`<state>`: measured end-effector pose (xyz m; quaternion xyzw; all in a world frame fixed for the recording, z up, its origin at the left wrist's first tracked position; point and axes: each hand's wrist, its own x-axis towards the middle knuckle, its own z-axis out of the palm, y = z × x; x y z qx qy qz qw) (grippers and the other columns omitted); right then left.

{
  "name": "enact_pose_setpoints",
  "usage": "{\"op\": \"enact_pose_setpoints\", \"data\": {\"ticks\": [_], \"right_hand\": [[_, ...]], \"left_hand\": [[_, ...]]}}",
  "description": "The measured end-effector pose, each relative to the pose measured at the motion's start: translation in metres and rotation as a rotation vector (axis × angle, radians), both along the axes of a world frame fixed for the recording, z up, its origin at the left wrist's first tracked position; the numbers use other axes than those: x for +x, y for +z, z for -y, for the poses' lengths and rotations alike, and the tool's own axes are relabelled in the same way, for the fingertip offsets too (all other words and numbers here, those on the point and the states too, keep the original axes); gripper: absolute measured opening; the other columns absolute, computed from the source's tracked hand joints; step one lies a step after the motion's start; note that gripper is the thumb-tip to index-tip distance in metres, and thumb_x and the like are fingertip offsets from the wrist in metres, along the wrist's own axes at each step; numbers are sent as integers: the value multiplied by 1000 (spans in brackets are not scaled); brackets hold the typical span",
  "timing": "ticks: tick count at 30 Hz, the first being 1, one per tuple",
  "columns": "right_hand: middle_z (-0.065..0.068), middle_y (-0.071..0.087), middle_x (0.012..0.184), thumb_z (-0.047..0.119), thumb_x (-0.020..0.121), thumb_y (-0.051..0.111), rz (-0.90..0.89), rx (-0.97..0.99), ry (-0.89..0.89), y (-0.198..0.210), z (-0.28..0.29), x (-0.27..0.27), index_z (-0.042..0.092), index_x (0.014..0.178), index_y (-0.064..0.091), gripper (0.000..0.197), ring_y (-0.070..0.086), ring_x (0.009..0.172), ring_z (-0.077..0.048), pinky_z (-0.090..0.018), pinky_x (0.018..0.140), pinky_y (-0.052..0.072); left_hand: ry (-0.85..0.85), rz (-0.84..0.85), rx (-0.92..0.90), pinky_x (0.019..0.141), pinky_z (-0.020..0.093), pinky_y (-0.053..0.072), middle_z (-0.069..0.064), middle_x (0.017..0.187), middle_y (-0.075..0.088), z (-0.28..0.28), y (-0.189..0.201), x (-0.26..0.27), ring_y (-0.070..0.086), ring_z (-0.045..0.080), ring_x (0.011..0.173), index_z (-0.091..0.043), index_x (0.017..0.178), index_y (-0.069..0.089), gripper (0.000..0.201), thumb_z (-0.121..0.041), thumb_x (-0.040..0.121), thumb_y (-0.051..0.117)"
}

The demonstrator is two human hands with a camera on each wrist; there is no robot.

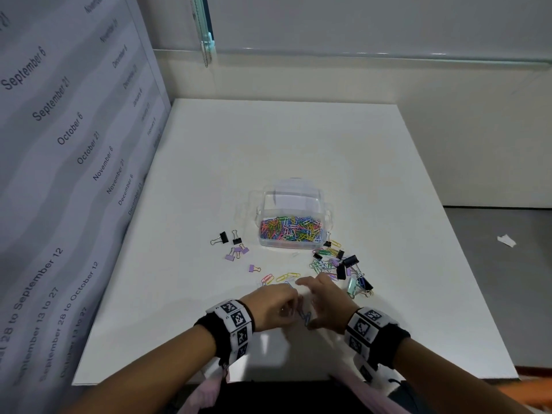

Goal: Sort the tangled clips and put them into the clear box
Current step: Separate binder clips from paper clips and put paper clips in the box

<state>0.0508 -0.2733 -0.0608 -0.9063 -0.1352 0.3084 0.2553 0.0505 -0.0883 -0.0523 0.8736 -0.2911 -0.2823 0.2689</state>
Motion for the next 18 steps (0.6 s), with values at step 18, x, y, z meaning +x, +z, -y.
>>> {"op": "enact_pose_setpoints", "data": {"ticks": [18], "right_hand": [[-2, 39, 102, 26, 64, 79, -2, 43, 50, -3, -35, 41, 23, 115, 55, 57, 47, 105, -23, -31, 90, 40]], "left_hand": [[377, 72, 115, 89, 26, 40, -1, 118, 43, -55, 0, 5, 50, 17, 106, -16, 124, 43, 67, -44, 71, 74]]}}
